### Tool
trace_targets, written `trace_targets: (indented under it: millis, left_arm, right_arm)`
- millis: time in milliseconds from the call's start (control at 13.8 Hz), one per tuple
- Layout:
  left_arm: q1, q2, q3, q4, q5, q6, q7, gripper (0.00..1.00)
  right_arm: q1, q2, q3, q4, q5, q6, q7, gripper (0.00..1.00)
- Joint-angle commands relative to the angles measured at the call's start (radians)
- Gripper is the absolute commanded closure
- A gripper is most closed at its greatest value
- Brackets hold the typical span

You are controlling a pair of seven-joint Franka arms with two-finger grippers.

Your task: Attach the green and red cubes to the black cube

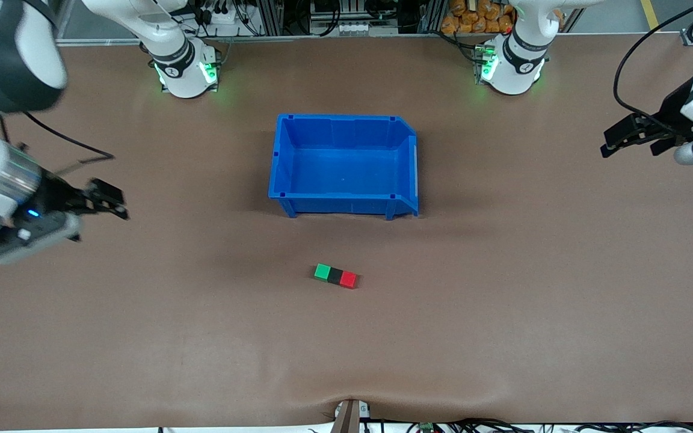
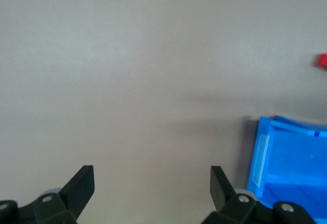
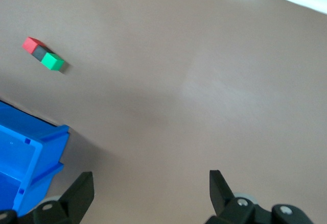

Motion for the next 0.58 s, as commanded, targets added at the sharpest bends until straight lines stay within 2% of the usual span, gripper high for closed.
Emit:
trace_targets:
  millis: [0, 73, 218, 363, 509]
  left_arm:
    - [-0.005, 0.054, -0.009, 0.107, 0.075, -0.036, -0.003, 0.0]
    - [-0.01, 0.056, -0.026, 0.108, 0.138, -0.043, -0.004, 0.0]
    - [-0.007, 0.042, -0.055, 0.11, 0.152, -0.055, 0.005, 0.0]
    - [-0.005, 0.033, -0.054, 0.122, 0.108, -0.113, 0.01, 0.0]
    - [0.001, 0.031, -0.019, 0.122, 0.016, -0.121, 0.014, 0.0]
  right_arm:
    - [-0.042, -0.128, -0.034, -0.115, 0.002, -0.045, 0.038, 0.0]
    - [-0.045, -0.141, -0.045, -0.115, 0.002, -0.076, 0.07, 0.0]
    - [-0.057, -0.171, -0.047, -0.115, -0.026, -0.147, 0.116, 0.0]
    - [-0.056, -0.197, -0.047, -0.113, -0.069, -0.201, 0.17, 0.0]
    - [-0.056, -0.212, -0.056, -0.109, -0.077, -0.263, 0.227, 0.0]
